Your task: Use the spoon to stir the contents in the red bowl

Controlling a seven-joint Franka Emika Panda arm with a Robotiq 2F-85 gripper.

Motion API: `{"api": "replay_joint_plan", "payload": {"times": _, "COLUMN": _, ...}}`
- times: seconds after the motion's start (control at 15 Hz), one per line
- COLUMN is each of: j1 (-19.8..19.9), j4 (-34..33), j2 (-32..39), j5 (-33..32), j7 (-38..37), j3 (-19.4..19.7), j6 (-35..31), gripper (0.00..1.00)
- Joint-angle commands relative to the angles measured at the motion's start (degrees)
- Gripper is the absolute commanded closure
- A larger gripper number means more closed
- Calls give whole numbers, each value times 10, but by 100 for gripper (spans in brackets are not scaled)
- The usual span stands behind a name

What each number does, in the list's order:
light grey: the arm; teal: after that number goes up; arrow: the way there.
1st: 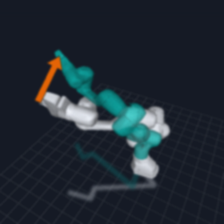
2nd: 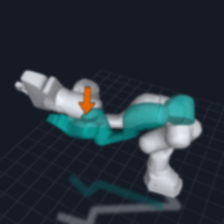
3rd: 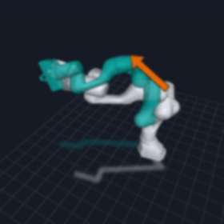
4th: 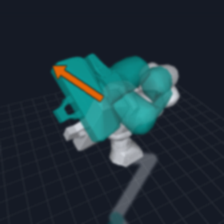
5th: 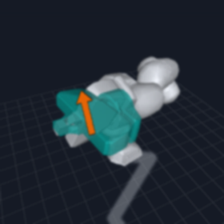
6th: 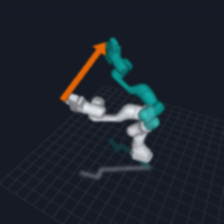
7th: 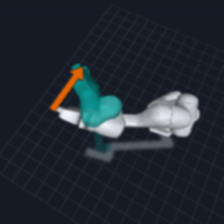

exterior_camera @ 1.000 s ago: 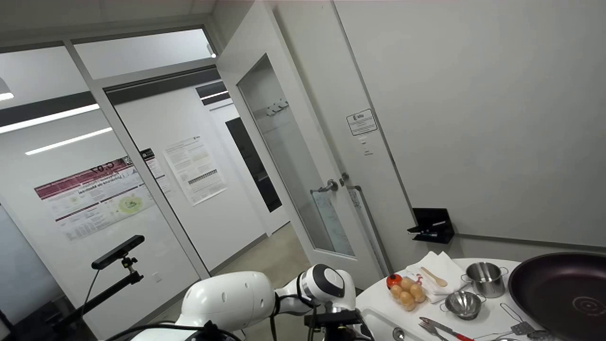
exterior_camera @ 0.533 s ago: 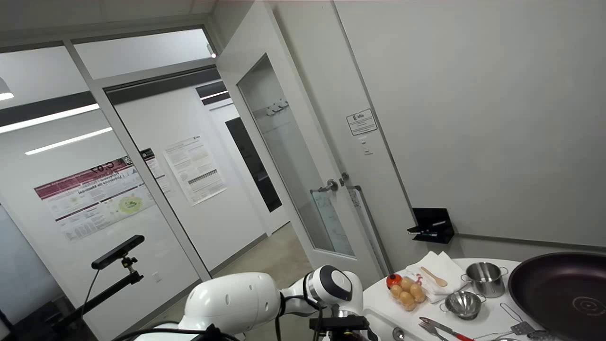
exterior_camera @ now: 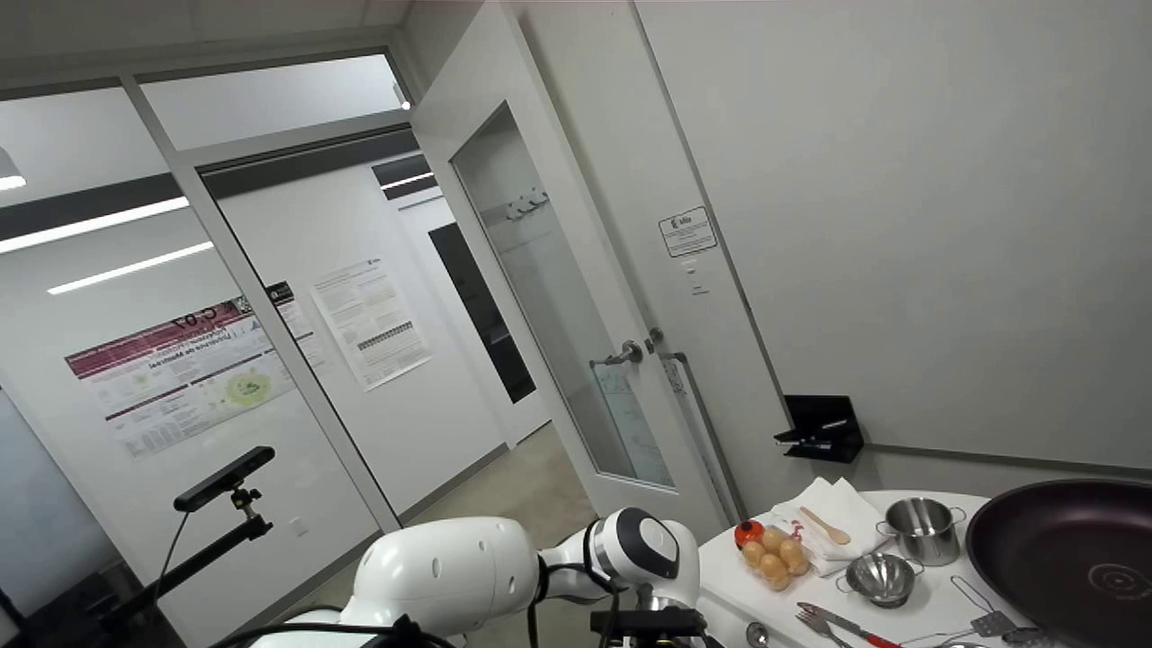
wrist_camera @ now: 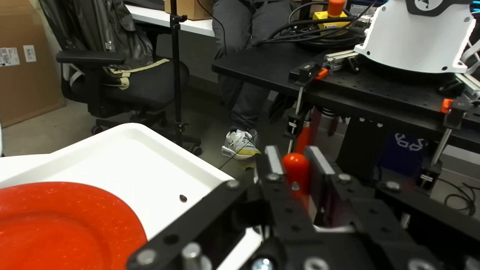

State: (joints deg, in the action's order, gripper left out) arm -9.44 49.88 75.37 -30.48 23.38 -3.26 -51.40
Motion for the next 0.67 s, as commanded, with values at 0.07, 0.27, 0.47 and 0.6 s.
{"api": "replay_joint_plan", "payload": {"times": 0.07, "j1": 0, "j4": 74, "j2": -54, "j5": 16, "j7": -13, "j3": -22, "j6": -15, "gripper": 91}}
{"api": "replay_joint_plan", "payload": {"times": 0.27, "j1": -1, "j4": 101, "j2": -83, "j5": 19, "j7": -10, "j3": -47, "j6": -31, "gripper": 91}}
{"api": "replay_joint_plan", "payload": {"times": 0.47, "j1": -7, "j4": 116, "j2": -106, "j5": 12, "j7": -7, "j3": -69, "j6": -47, "gripper": 91}}
{"api": "replay_joint_plan", "payload": {"times": 0.6, "j1": -11, "j4": 118, "j2": -116, "j5": 6, "j7": -4, "j3": -79, "j6": -53, "gripper": 91}}
